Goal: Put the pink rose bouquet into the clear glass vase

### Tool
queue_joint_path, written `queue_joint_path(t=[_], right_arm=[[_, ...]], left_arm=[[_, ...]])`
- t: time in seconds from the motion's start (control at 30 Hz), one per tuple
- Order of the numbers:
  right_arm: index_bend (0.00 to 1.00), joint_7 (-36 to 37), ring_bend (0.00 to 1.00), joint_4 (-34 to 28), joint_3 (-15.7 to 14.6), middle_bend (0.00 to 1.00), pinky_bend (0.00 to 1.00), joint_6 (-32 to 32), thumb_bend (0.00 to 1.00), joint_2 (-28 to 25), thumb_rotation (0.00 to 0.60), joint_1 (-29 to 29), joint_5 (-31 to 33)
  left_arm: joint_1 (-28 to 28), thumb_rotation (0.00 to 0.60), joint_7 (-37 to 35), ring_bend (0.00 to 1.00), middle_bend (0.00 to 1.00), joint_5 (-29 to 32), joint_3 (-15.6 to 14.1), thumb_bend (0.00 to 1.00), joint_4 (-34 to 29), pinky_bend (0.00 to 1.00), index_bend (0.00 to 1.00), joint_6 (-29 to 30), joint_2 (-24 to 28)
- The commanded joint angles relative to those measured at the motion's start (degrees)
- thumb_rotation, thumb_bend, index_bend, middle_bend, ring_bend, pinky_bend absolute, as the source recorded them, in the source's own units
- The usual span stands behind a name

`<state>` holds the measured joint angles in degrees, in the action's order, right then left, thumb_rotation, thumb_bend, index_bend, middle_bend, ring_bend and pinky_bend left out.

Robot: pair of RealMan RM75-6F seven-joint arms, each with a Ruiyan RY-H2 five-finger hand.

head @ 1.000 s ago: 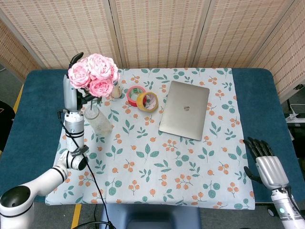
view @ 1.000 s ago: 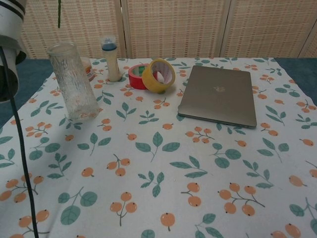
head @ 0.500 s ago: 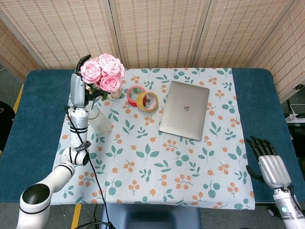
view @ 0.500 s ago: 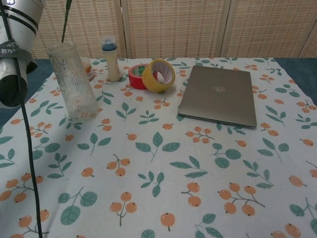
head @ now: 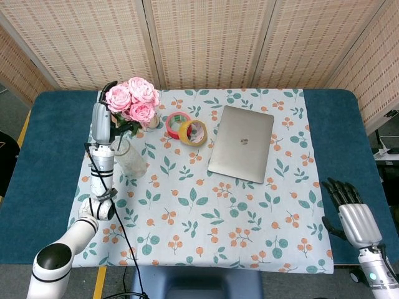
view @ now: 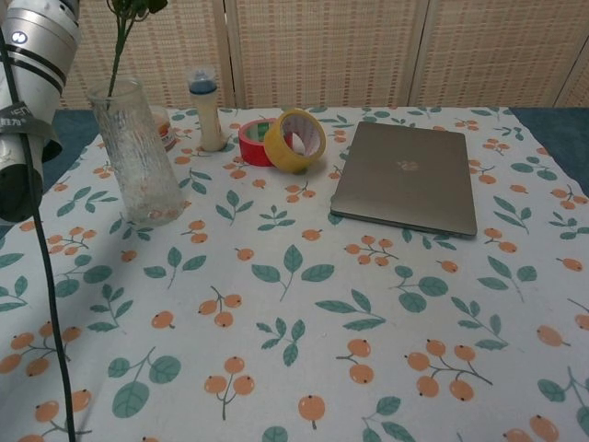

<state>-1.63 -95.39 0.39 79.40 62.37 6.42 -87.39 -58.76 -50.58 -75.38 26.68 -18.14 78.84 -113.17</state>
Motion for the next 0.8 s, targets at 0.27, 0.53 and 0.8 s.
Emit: queue_joint_path(t=[0.27, 0.53, 0.8], right_arm=[[0.0, 1.3, 0.0, 0.0, -0.1, 0.0, 0.0, 1.4, 0.31, -0.2, 0.6, -0.4, -1.2], [0.0, 2.2, 0.0, -0.1, -0.5, 0.0, 0.0, 3.1, 0.31, -0.5, 0.6, -1.0, -2.9], [0.0, 3.0, 0.0, -0.1, -0.7, 0.0, 0.0, 3.4, 0.31, -0.9, 0.6, -1.2, -3.6]], left_arm=[[4.9, 0.6, -3.6, 0.19, 0.49, -1.7, -5.1, 0.49, -1.8, 0.1, 0.31, -0.5, 0.1], [8.0, 0.6, -1.0, 0.01, 0.24, -2.2, -7.6, 0.47, -4.5, 0.05, 0.12, -1.5, 0.6], [12.3, 0.576, 0.8, 0.0, 0.08, -3.2, -10.2, 0.45, -8.7, 0.04, 0.0, -0.4, 2.9]])
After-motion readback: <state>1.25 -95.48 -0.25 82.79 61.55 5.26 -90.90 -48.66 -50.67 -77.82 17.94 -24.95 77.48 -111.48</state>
